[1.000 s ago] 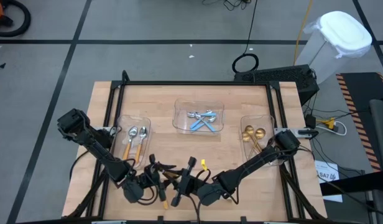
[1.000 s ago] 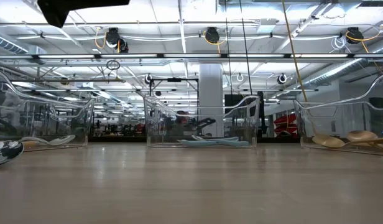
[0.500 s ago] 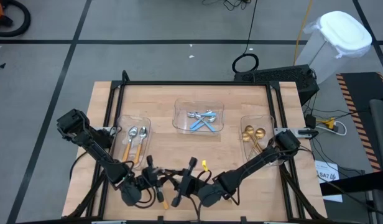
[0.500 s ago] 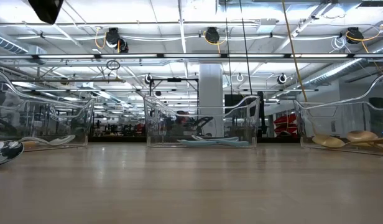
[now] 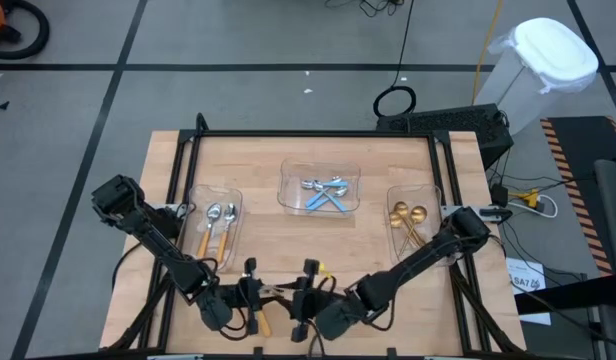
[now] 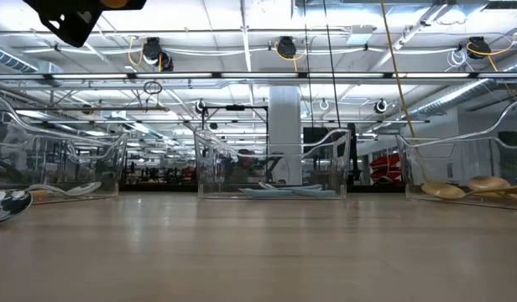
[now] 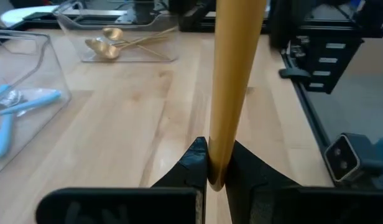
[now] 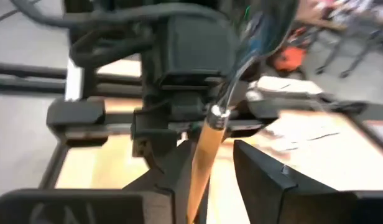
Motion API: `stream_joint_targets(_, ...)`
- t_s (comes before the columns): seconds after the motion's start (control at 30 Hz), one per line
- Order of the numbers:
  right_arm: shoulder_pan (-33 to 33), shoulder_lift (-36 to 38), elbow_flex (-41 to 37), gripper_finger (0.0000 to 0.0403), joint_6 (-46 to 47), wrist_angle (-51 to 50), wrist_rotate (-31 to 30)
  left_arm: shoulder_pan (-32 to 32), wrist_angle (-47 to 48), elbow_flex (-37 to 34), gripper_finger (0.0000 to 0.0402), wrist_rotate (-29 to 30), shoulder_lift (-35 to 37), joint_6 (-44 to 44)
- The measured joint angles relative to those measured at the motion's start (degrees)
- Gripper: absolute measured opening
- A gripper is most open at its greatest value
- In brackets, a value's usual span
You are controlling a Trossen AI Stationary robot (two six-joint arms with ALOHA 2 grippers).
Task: Sort silverware by color (type)
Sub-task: Put the yellow spoon into the left transparent bin
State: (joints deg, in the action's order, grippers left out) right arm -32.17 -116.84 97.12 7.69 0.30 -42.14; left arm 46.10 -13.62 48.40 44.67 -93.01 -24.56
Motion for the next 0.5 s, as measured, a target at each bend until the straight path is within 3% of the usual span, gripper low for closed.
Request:
stream_joint_targets(0.13,2.6,0.1,0.0,0.0127,1.1,0.3,9.6,-0.3,0.2,0.0,0.0025,-0.9,0.0,-0.1)
stream_joint_targets(0.27,4.3,0.1,0.0,0.0127,1.9,0.3,15.2,-0.2,0.5,0.0,0.0025,-1.2,0.0,0.0)
stream_joint_targets(0.37,4.5,0.1,0.0,0.011,1.5,0.3,15.2,0.1,1.7,0.0,0.0025,-1.2,0.0,-0.5)
stream_joint_targets(0.5,4.0,0.1,0.0,0.0059,0.4,0.2,14.9,0.2,3.4,0.0,0.0025,-1.6,0.0,-1.5)
